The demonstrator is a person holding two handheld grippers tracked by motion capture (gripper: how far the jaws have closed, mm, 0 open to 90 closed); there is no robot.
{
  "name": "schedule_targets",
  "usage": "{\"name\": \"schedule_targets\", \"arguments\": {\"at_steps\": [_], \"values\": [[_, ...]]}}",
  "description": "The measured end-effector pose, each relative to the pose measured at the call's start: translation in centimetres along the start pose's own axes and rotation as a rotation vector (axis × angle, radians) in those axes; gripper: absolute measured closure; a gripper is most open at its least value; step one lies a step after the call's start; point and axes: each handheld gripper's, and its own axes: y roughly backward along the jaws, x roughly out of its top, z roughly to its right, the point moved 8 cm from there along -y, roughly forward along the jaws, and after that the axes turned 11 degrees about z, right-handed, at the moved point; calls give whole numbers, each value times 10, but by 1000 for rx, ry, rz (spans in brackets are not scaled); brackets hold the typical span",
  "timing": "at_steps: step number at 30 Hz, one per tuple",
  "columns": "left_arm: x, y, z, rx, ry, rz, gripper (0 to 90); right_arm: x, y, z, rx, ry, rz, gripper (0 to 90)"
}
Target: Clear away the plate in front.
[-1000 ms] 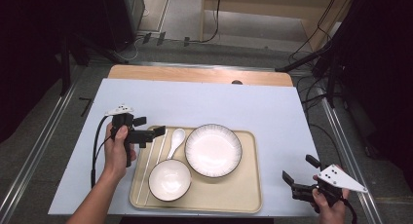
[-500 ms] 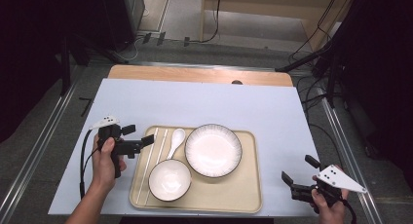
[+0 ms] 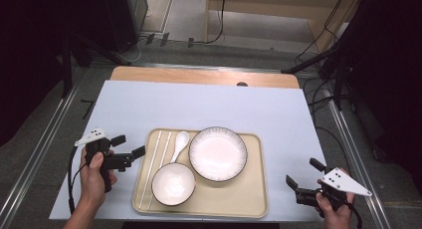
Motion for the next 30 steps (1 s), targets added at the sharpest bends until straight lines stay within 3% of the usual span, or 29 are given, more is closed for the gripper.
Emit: {"name": "schedule_targets", "arguments": {"at_steps": [9,15,20,23,30], "values": [[-9,18,-5,15,-34,5,0,-3,-1,1,3,1,-10,28],[-10,32,-7,33,-42,39,0,-4,-1,3,2,6,-14,28],[-15,45,-15,69,-86,51,0,-5,-1,5,-4,7,-16,28],[-21,49,-18,90,-112,32,0,-6,-1,7,-9,5,-21,28],[-21,49,-29,113,-80,40,0,-8,-2,9,-12,6,-26,28]]}}
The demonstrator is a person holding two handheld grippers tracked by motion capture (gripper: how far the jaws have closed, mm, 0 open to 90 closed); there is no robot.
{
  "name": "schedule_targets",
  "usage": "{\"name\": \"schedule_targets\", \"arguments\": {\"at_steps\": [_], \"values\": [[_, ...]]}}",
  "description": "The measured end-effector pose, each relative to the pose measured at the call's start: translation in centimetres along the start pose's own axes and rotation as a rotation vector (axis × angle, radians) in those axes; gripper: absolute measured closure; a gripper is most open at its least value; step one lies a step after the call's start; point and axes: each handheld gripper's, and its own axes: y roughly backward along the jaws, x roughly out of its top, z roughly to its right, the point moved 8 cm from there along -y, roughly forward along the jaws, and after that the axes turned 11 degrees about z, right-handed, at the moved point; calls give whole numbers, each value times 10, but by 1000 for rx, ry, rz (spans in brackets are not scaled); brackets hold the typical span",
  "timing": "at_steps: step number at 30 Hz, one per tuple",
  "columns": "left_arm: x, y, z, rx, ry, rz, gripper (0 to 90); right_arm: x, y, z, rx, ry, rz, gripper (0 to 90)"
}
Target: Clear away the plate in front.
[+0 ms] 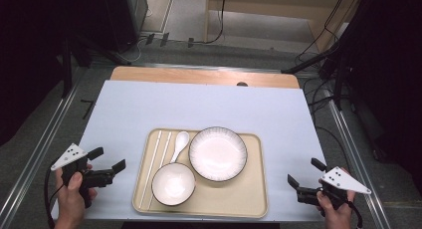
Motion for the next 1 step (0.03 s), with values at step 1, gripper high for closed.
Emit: {"name": "schedule_targets", "arguments": {"at_steps": [1], "values": [[0,0,-1,2,4,3,0,0,0,0,0,-3,0,28]]}}
